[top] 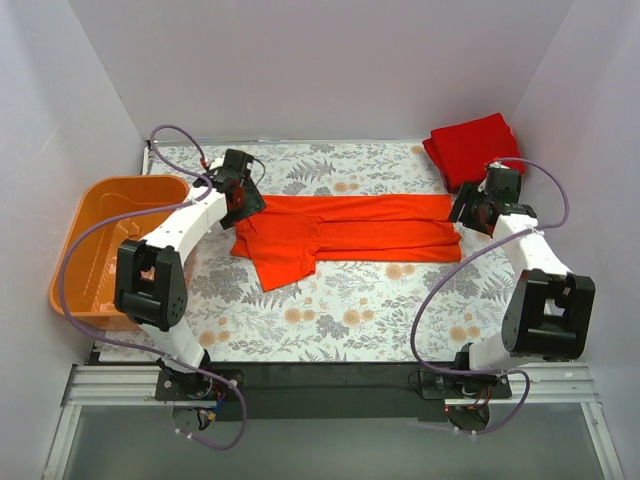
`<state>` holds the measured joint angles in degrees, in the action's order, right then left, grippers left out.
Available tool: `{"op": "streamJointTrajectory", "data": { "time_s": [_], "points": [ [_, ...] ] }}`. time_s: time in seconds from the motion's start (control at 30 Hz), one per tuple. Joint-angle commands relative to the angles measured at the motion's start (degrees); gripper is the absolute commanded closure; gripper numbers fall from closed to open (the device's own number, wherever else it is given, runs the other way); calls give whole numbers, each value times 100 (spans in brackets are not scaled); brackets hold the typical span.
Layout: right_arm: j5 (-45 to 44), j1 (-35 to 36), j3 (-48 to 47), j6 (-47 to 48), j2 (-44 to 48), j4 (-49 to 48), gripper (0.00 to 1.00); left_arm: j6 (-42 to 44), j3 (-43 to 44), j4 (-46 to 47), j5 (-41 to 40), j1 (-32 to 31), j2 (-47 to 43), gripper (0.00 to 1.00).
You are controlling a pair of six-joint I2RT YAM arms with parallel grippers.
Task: Fold and stack the t-shirts
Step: Fold the tshirt
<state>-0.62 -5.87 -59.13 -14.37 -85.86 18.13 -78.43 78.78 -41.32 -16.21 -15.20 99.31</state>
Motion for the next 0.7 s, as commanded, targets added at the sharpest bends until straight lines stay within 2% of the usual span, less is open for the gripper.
{"op": "streamJointTrajectory", "data": {
  "time_s": [0.0,0.13,0.3,0.47,0.6,0.67],
  "points": [
    [-237,349,173,75,526,173,27,-172,-134,-596,-348,-578,-517,35],
    [-141,867,481,101,904,173,25,-409,-705,-675,-199,-1282,-842,39],
    [18,1394,946,119,1186,103,19,-690,-1084,-658,-146,-1977,-703,43],
    [229,1738,1237,242,1362,50,14,-700,-1216,-491,-155,-2145,-421,45],
    [440,1782,1413,295,1379,-37,13,-656,-1313,-333,-198,-2154,-211,54],
    [502,1773,1536,321,1380,-73,13,-664,-1348,-324,-208,-2154,-105,55]
  ]
}}
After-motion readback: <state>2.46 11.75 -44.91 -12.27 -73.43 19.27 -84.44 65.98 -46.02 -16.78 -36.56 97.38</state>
